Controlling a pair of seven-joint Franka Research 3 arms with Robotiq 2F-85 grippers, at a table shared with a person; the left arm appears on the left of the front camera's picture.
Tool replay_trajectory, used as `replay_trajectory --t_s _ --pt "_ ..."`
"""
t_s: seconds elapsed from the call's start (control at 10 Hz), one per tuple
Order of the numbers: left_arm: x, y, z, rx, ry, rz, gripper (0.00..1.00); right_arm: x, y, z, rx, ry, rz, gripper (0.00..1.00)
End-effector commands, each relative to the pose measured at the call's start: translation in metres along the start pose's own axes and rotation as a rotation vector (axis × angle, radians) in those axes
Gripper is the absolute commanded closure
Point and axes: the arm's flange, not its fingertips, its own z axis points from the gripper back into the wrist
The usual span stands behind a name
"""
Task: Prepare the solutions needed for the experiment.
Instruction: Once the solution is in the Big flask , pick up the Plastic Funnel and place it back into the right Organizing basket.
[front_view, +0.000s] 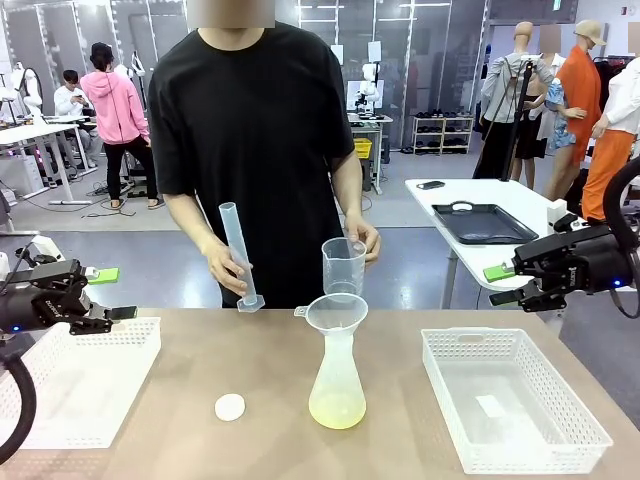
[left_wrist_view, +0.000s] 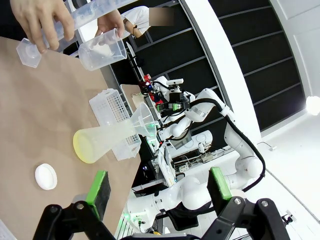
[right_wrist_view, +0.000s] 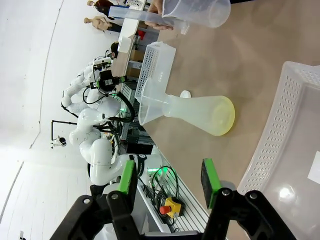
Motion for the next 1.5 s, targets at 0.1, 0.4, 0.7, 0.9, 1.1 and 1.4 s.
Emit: replay_trajectory --t_s 0.1,0.4,0.7,0.9,1.1,1.4 --pt "0.000 0.000 -0.001 0.009 0.005 -0.004 0.00 0.005 0.008 -0.006 -0.041 -0.004 -0.009 0.34" --pt "0.000 0.000 -0.001 0.009 0.005 -0.004 0.00 0.032 0.052 -0.031 -0.241 0.058 0.059 0.34" --pt "0.000 0.000 -0.001 0.009 0.005 -0.004 0.00 0.061 0.097 -0.061 -0.486 0.135 0.120 0.34" --pt "0.000 0.000 -0.001 0.009 0.005 -0.004 0.00 0.067 0.117 -0.090 -0.604 0.163 0.141 0.34" --pt "0.000 0.000 -0.001 0.009 0.005 -0.004 0.00 0.064 0.115 -0.079 -0.533 0.145 0.172 0.34" --pt "0.000 0.000 -0.001 0.009 0.005 -0.004 0.00 0.064 0.115 -0.079 -0.533 0.145 0.172 0.34"
